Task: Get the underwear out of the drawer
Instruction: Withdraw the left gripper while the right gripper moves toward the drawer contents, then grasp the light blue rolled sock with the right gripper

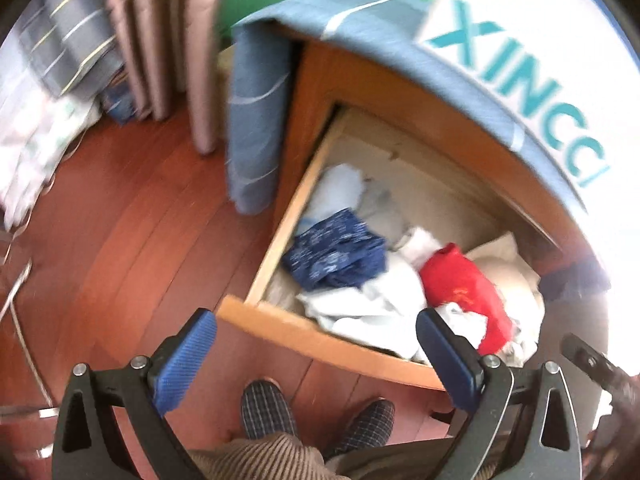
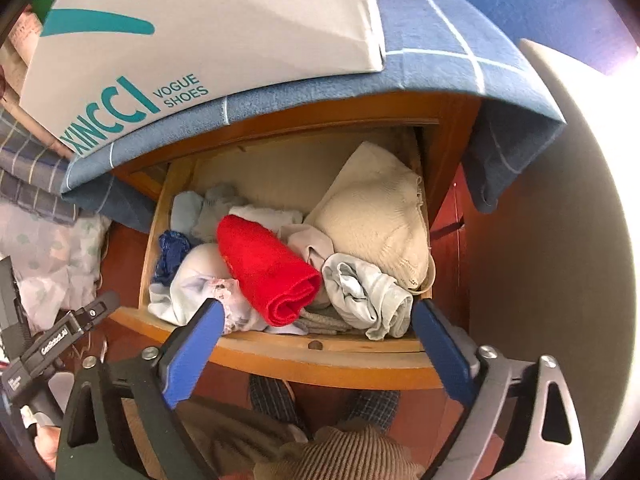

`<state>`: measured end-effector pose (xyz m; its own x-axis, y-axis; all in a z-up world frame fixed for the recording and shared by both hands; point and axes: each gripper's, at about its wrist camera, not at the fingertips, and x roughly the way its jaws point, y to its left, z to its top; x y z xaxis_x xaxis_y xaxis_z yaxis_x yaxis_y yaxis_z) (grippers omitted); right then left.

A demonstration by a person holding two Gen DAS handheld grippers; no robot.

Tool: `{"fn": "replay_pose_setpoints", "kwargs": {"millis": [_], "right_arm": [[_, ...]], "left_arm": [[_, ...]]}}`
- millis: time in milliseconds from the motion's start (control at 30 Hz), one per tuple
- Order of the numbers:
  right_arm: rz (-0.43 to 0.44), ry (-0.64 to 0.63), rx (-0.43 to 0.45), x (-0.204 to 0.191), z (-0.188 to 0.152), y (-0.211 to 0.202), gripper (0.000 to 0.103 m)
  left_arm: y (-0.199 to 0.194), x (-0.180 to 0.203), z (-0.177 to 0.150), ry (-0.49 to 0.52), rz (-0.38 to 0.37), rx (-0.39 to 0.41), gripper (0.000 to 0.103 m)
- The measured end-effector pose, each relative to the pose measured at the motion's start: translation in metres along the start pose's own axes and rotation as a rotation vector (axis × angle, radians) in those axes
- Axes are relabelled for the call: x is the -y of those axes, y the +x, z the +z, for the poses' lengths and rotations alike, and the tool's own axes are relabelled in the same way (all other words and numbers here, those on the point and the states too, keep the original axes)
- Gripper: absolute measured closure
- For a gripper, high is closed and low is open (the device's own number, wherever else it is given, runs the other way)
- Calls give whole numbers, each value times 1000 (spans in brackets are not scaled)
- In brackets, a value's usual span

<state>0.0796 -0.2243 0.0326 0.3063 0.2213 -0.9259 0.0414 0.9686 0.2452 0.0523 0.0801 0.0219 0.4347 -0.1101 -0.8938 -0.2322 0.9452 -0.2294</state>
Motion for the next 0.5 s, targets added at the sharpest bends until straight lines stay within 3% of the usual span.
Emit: {"fn": "replay_pose_setpoints", "kwargs": {"millis": [133, 200, 267, 500], "right_arm": [[-32, -64, -121, -6, 5, 15, 26], [-42, -93, -170, -7, 5, 24, 37], [-54, -102, -197, -5, 8, 32, 42], [-112, -122, -253, 1, 20, 58, 45]], "left_arm": [[1, 20, 3, 88, -47, 14, 1], [4, 24, 3, 108, -77, 5, 1], [8, 23, 2, 99, -105, -14, 1], [17, 9, 0, 29, -167, -36, 2]]}}
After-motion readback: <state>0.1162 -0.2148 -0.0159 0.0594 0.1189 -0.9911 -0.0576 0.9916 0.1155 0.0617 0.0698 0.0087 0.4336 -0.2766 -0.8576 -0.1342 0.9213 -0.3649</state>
